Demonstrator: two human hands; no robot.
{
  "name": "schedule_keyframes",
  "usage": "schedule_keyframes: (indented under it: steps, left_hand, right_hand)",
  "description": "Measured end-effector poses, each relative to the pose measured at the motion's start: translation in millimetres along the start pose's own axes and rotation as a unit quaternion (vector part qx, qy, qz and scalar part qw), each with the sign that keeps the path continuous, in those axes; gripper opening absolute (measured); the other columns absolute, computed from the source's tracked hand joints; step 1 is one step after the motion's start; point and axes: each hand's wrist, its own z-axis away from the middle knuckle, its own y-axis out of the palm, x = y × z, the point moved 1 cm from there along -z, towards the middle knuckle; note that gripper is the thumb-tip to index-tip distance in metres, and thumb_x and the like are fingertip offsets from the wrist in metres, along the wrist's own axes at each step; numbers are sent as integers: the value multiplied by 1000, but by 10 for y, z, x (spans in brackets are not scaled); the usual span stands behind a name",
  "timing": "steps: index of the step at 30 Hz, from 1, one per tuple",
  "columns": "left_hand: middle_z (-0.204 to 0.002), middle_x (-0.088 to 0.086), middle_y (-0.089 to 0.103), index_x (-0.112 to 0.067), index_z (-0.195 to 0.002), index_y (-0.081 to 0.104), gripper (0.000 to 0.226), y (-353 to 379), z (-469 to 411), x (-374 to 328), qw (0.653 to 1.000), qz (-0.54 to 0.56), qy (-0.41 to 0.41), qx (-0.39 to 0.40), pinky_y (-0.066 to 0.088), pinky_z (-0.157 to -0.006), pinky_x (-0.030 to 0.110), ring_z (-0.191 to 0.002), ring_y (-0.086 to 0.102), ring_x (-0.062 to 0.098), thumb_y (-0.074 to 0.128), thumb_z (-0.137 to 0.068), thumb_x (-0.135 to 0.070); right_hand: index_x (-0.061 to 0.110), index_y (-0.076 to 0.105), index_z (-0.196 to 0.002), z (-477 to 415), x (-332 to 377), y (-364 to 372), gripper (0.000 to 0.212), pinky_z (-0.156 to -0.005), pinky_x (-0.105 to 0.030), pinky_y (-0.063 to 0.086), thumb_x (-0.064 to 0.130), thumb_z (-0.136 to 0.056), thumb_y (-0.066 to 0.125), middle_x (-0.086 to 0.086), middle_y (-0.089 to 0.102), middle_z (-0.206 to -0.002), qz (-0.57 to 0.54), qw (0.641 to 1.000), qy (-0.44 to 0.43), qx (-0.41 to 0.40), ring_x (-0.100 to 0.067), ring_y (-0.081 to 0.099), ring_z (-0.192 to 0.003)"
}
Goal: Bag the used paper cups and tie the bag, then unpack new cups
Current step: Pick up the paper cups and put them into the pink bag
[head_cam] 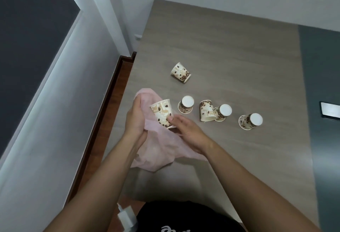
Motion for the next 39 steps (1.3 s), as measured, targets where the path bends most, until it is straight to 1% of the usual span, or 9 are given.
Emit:
schedule_keyframes:
  steps: [3, 7, 13, 16, 19, 23, 30, 35, 39]
  left_hand:
    - [-124, 8, 84, -19, -135, 78, 60, 26, 52, -55, 1000, 0, 22, -23, 67, -100, 48, -112, 82, 25, 62, -99, -65]
    - [-127, 5, 83, -20, -132, 80, 58, 0, 88, -74, 999, -42, 25, -13, 65, -102, 45, -115, 80, 22, 64, -97, -64]
    - [-129, 7, 83, -21, -128, 83, 59, -60, 25, -65, 999, -45, -3, 16, 61, -107, 48, -117, 79, 23, 73, -91, -65]
    - [-122, 6, 85, -20, -122, 86, 50, 8, 66, -101, 998, -49, 9, 33, 63, -102, 46, -116, 81, 25, 70, -97, -61]
    - [-120, 6, 86, -21, -116, 88, 49, 60, 83, -126, 998, -51, 7, 37, 62, -108, 51, -116, 81, 26, 72, -94, -61]
    - [-120, 8, 86, -20, -113, 89, 48, 113, 98, -153, 998, -50, 8, 44, 60, -112, 55, -118, 81, 28, 73, -92, -60]
    - [-113, 4, 86, -15, -120, 85, 43, 89, -26, -240, 996, -85, 7, 21, 65, -92, 39, -113, 82, 25, 66, -105, -50]
    - [-121, 6, 85, -22, -124, 85, 46, 60, -139, -299, 996, -94, 0, -1, 66, -101, 47, -114, 81, 25, 67, -100, -57]
    - [-111, 4, 86, -15, -120, 85, 39, 145, -199, -402, 995, -104, 5, -7, 65, -70, 23, -94, 82, 15, 63, -108, -45]
  right_hand:
    - [11, 70, -133, -2, -304, 195, 33, -96, -37, 60, 28, -106, 73, -14, 79, -129, 36, 999, 23, 0, -19, 75, -106]
    - [19, 72, -132, -87, -597, 354, 33, -100, -46, 60, 20, -99, 74, -17, 78, -126, 181, 981, 41, 52, -17, 71, -104]
    - [11, 77, -115, -204, -572, 454, 18, -70, -7, 41, 14, -100, 67, -9, 80, -106, 388, 920, -6, 54, -11, 61, -81]
    - [10, 75, -97, -222, -560, 492, 10, -69, -18, 43, 12, -99, 65, -3, 69, -87, 422, 905, -25, 38, -15, 58, -81]
    - [19, 77, -93, -229, -555, 513, 12, -80, -41, 54, 16, -98, 66, -10, 78, -94, 452, 891, -37, 32, -27, 70, -90]
    - [18, 83, -101, -207, -527, 537, 17, -78, -39, 55, 18, -98, 66, -12, 82, -105, 501, 863, -66, -17, -34, 72, -100]
    - [18, 78, -86, -385, -198, 305, 27, -79, -39, 60, 36, -99, 63, 3, 80, -83, 421, 891, -105, -135, -18, 73, -79]
    - [17, 81, -88, -645, 429, -106, 28, -70, -30, 55, 36, -102, 65, 3, 79, -76, 365, 900, -117, -209, -13, 71, -68]
    - [14, 79, -84, -929, 911, -398, 28, -62, -21, 45, 27, -100, 61, 6, 71, -66, 331, 893, -144, -270, 1, 64, -59]
